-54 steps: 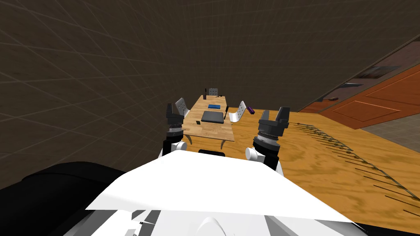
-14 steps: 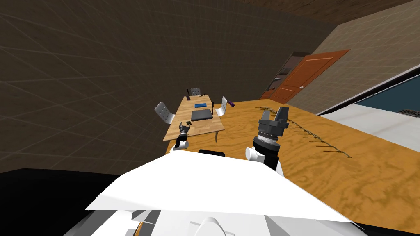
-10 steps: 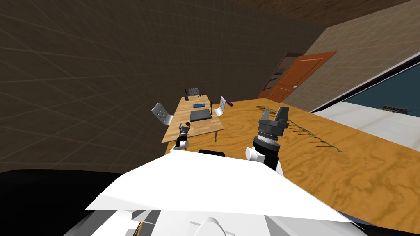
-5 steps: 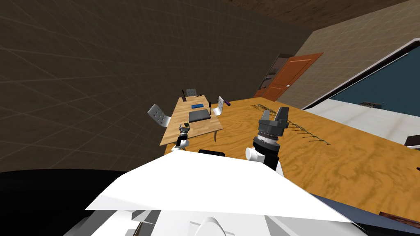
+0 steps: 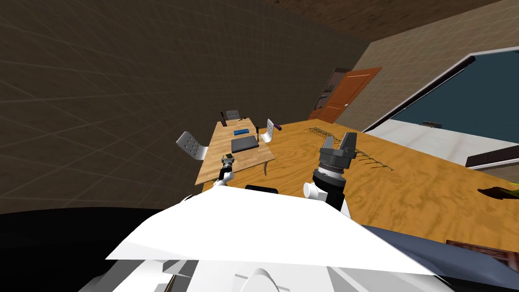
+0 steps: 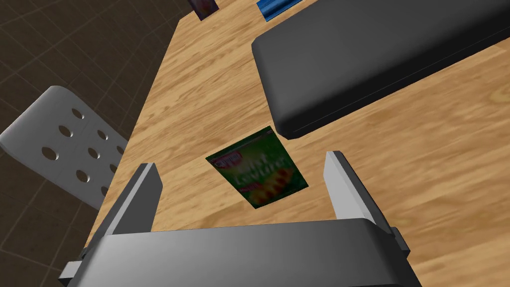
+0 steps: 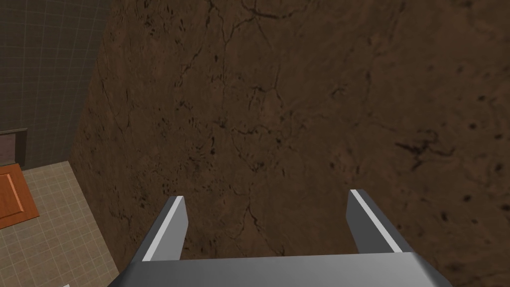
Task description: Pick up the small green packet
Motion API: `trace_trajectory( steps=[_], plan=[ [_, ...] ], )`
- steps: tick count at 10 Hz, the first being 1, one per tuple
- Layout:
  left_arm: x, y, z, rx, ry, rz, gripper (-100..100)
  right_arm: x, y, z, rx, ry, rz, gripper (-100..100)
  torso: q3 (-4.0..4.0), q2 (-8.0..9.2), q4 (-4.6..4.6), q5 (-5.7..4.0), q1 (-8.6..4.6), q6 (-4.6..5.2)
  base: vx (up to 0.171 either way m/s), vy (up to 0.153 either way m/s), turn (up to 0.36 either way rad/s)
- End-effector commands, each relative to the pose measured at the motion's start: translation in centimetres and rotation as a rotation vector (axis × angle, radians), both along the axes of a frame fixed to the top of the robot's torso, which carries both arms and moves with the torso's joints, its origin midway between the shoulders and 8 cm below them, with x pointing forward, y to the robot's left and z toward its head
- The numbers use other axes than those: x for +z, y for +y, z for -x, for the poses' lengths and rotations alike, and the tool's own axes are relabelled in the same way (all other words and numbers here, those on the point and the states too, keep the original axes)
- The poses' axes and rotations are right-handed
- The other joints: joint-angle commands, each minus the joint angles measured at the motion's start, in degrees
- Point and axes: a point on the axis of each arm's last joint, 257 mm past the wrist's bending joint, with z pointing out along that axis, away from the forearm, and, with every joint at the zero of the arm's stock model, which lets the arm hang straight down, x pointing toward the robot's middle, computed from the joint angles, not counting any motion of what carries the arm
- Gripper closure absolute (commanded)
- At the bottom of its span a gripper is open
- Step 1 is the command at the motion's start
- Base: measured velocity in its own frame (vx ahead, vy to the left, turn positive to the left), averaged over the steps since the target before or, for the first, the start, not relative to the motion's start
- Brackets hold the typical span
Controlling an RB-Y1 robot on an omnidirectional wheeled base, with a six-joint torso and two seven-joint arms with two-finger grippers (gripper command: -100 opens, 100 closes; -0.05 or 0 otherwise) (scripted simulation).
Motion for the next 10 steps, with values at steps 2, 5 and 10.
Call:
trace_trajectory(
  steps=[2, 5, 10],
  plan=[
    [-0.9, 0.9, 0.1, 0.030, 0.008, 0.045, -100, 0.0, 0.0, 0.0, 0.000, 0.000, 0.000, 0, -0.02, -0.03, -0.01, 0.00, 0.02, -0.01, 0.015, 0.053, -0.071],
    [-1.9, 2.2, 0.2, 0.078, 0.015, 0.102, -100, 0.0, 0.0, 0.0, 0.000, 0.000, 0.000, 0, -0.01, -0.02, -0.01, -0.02, -0.10, 0.00, 0.012, 0.036, -0.087],
    [-2.2, 3.2, 0.2, 0.104, 0.017, 0.128, -100, 0.0, 0.0, 0.0, 0.000, 0.000, 0.000, 0, -0.04, -0.06, -0.02, -0.02, -0.13, -0.03, 0.015, 0.024, -0.048]
  ],
)
